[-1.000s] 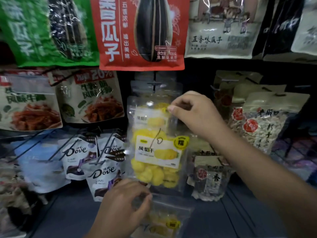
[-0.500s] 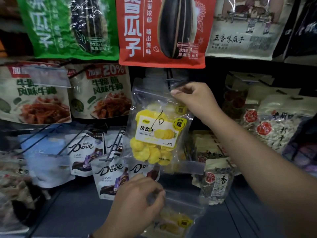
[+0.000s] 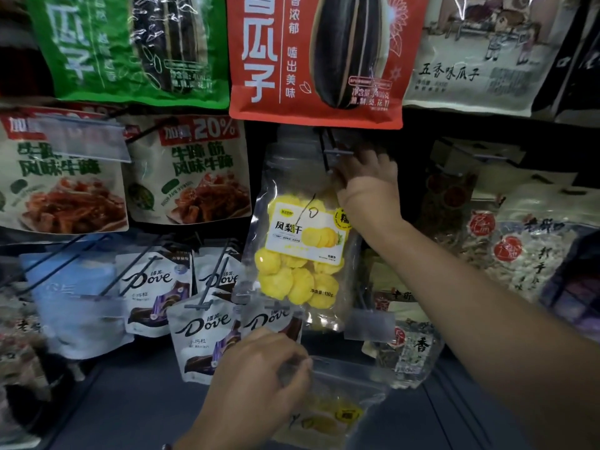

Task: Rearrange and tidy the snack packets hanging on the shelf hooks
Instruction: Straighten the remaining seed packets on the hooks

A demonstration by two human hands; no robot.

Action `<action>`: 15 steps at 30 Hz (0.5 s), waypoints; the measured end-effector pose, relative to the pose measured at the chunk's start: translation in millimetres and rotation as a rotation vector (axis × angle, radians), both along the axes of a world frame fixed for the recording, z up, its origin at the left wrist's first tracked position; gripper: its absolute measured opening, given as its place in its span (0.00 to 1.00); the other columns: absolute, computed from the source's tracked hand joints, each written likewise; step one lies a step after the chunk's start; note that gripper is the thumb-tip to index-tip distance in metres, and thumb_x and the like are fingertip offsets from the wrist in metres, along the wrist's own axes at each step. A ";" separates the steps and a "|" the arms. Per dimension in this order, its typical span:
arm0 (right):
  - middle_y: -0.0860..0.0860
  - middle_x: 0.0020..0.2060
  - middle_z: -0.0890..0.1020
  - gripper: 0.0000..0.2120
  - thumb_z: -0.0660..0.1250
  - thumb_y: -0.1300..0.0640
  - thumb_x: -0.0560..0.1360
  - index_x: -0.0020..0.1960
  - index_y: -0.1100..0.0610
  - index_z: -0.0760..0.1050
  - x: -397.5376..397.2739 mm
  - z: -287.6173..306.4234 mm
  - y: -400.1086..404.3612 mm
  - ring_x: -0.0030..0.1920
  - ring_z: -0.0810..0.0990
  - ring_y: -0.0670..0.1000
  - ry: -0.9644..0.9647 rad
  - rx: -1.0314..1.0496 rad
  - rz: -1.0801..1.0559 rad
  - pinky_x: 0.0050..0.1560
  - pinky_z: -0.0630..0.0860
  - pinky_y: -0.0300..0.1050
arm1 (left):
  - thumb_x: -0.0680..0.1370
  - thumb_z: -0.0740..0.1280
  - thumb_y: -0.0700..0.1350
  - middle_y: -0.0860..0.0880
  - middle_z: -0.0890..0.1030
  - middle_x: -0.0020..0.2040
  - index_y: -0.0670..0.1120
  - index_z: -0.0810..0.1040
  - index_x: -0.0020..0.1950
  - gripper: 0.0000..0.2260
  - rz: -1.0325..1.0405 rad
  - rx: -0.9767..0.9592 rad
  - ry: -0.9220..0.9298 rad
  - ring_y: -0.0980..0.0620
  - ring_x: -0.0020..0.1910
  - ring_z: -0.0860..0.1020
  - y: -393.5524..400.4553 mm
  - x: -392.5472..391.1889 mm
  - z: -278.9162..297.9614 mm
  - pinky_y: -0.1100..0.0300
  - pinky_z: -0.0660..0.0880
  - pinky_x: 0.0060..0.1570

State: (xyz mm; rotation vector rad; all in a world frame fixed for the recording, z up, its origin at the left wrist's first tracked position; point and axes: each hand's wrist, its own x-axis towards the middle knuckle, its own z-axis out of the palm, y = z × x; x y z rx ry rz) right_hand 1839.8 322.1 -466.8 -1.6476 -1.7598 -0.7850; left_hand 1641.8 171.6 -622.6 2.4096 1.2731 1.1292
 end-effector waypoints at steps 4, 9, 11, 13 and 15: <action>0.61 0.62 0.75 0.25 0.61 0.50 0.75 0.69 0.60 0.71 -0.3 -17.2 -13.7 0.63 0.71 0.67 -0.084 0.005 -0.010 0.68 0.62 0.64 | 0.74 0.63 0.58 0.65 0.77 0.36 0.57 0.82 0.41 0.10 0.008 -0.015 0.002 0.65 0.44 0.74 0.8 0.9 0.8 0.72 0.69 0.36; 0.60 0.76 0.60 0.32 0.57 0.45 0.80 0.78 0.60 0.56 5.8 -31.2 -51.7 0.77 0.52 0.65 -0.058 -0.021 0.093 0.76 0.47 0.63 | 0.75 0.62 0.59 0.67 0.77 0.36 0.58 0.82 0.42 0.11 0.028 -0.028 0.030 0.67 0.46 0.73 1.0 7.6 -1.3 0.73 0.67 0.38; 0.58 0.78 0.54 0.33 0.55 0.43 0.80 0.79 0.59 0.51 12.9 -41.8 -71.5 0.78 0.48 0.62 -0.068 -0.067 0.131 0.77 0.44 0.60 | 0.76 0.61 0.59 0.66 0.77 0.37 0.58 0.82 0.43 0.11 0.024 -0.035 0.038 0.67 0.46 0.73 2.2 12.3 -2.8 0.71 0.69 0.38; 0.56 0.79 0.49 0.33 0.53 0.42 0.81 0.80 0.57 0.48 22.4 -56.2 -92.8 0.79 0.43 0.59 -0.071 -0.125 0.177 0.77 0.41 0.57 | 0.76 0.60 0.59 0.66 0.77 0.37 0.57 0.82 0.43 0.13 0.015 -0.038 0.038 0.66 0.44 0.73 2.8 18.1 -3.8 0.66 0.73 0.38; 0.53 0.79 0.46 0.33 0.50 0.40 0.81 0.80 0.56 0.47 35.5 -73.2 -114.4 0.79 0.40 0.55 -0.062 -0.188 0.205 0.77 0.39 0.54 | 0.76 0.59 0.60 0.66 0.77 0.38 0.57 0.82 0.43 0.14 0.006 -0.045 0.039 0.65 0.43 0.75 2.5 24.8 -5.6 0.61 0.76 0.38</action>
